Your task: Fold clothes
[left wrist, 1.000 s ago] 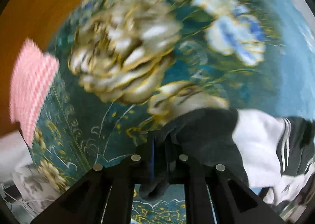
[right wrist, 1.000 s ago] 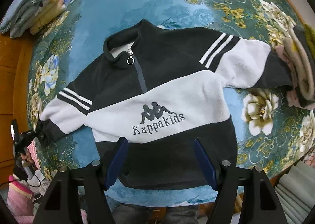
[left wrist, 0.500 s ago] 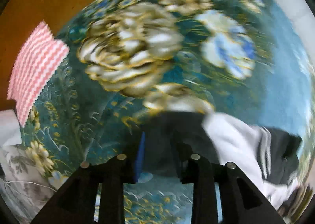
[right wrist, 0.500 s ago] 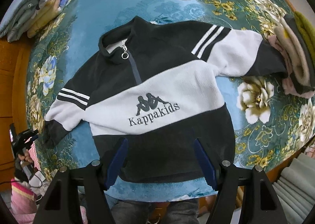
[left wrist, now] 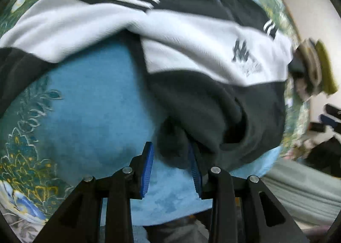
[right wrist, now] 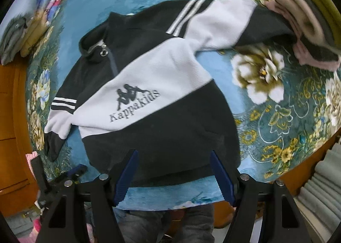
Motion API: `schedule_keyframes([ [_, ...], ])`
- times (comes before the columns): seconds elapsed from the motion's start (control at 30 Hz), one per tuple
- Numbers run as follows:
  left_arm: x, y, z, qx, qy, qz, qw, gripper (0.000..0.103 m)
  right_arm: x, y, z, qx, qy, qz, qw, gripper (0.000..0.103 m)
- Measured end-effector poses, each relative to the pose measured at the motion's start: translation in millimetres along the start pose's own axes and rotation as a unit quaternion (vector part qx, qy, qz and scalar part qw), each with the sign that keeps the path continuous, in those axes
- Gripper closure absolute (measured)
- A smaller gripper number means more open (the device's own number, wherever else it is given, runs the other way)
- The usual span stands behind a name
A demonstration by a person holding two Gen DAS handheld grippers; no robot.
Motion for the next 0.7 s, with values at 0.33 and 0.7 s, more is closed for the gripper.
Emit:
schedule_keyframes([
  [0.33,8.7,-20.0,24.1,0.042,0.01,-0.004,0.9991,0.094,-37.3,-31.9,67.8,0.037,-0.045,-0.023,0.998,0.03],
  [0.7,-26.1,10.8,-45.6,0.105,0.169,0.025,0.9796,0.096,-41.5,-48.1,89.8,0.063,-0.064,-0.026,0.996,0.03],
])
Point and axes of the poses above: each gripper's, at about its wrist camera, not at the fingertips, and y roughly against the way its jaws point, z to its right, x to its top, the point moved 9 cm from there along -y, roughly the way its jaws point, and after that the axes turned 4 degrees about -x, right-handed, at the moved point
